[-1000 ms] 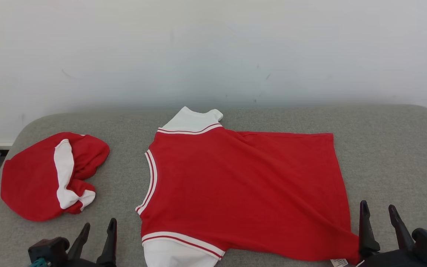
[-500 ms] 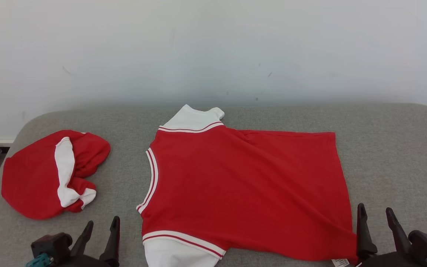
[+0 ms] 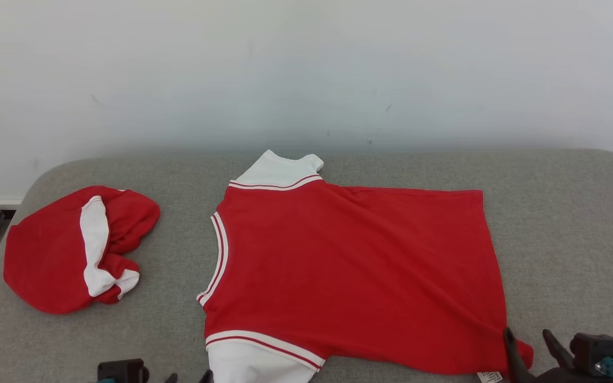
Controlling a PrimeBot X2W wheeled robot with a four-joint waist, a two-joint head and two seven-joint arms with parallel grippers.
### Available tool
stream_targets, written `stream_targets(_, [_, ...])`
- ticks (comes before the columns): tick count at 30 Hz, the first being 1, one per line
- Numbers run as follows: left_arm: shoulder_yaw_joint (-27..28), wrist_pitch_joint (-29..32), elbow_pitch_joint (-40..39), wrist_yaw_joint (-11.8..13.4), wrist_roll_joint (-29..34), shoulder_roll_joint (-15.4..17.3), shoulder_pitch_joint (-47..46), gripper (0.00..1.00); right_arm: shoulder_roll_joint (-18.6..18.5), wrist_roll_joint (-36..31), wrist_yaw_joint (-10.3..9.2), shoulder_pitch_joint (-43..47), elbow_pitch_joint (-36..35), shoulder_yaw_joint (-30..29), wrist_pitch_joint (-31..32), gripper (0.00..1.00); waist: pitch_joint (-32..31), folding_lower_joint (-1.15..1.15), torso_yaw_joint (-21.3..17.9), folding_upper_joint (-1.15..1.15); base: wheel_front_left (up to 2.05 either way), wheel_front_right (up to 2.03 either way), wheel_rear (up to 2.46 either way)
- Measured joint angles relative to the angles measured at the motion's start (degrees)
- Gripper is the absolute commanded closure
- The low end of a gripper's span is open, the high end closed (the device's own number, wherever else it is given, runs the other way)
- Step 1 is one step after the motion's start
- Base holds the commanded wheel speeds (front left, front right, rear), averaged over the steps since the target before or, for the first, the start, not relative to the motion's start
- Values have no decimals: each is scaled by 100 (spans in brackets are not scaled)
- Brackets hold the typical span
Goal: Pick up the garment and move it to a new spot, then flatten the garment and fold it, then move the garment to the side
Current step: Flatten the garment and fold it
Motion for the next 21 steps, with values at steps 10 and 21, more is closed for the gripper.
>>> stream_targets(10, [-280, 759, 99, 0, 0, -8, -29, 0, -119, -102, 9, -19, 221, 296, 910, 0, 202, 0, -26, 0, 0, 0, 0])
stream_targets(21, [-321, 1085, 490, 0, 4, -15, -286, 0, -63, -103, 49, -203, 603, 456, 1277, 0, 349, 1, -44, 0, 0, 0, 0])
